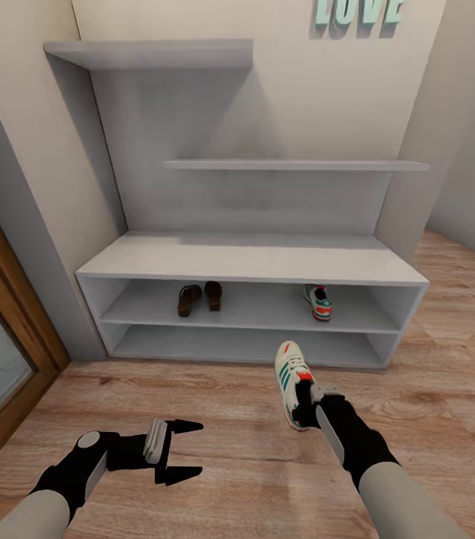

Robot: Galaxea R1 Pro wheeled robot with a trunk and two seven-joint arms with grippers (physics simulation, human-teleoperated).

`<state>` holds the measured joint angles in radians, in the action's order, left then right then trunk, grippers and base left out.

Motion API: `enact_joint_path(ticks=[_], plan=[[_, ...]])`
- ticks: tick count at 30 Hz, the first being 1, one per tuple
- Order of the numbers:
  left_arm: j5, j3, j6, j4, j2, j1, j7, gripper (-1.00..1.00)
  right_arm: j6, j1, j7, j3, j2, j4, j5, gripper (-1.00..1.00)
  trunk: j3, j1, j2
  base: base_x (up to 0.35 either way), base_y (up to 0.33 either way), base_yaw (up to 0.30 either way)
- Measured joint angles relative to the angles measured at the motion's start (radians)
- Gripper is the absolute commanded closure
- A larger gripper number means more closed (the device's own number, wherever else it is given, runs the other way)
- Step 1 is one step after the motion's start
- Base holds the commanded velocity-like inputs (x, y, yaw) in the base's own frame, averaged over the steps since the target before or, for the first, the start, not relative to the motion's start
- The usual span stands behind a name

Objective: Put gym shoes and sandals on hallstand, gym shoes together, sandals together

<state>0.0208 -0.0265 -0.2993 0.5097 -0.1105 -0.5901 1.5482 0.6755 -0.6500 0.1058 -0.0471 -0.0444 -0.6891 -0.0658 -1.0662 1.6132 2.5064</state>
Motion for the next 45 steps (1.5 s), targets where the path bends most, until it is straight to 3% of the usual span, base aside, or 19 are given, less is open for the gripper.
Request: enact_joint_path(ticks=[8, 21, 45], plan=[[0.000, 0.000, 0.000, 0.000, 0.000, 0.000, 0.000, -1.00, -0.091, 0.000, -0.002, 0.000, 0.002, -0.045, -0.006, 1.00, 0.000, 0.000, 0.000, 0.004, -0.001, 0.000], [0.001, 0.000, 0.000, -0.001, 0.010, 0.000, 0.000, -1.00, -0.165, 0.000, -0.003, 0.000, 0.001, -0.040, -0.004, 1.00, 0.000, 0.000, 0.000, 0.035, 0.000, 0.000], [0.001, 0.000, 0.000, -0.002, 0.015, 0.000, 0.001, -1.00, -0.176, 0.000, -0.003, 0.002, 0.001, -0.040, -0.009, 1.00, 0.000, 0.000, 0.000, 0.316, -0.007, 0.000]])
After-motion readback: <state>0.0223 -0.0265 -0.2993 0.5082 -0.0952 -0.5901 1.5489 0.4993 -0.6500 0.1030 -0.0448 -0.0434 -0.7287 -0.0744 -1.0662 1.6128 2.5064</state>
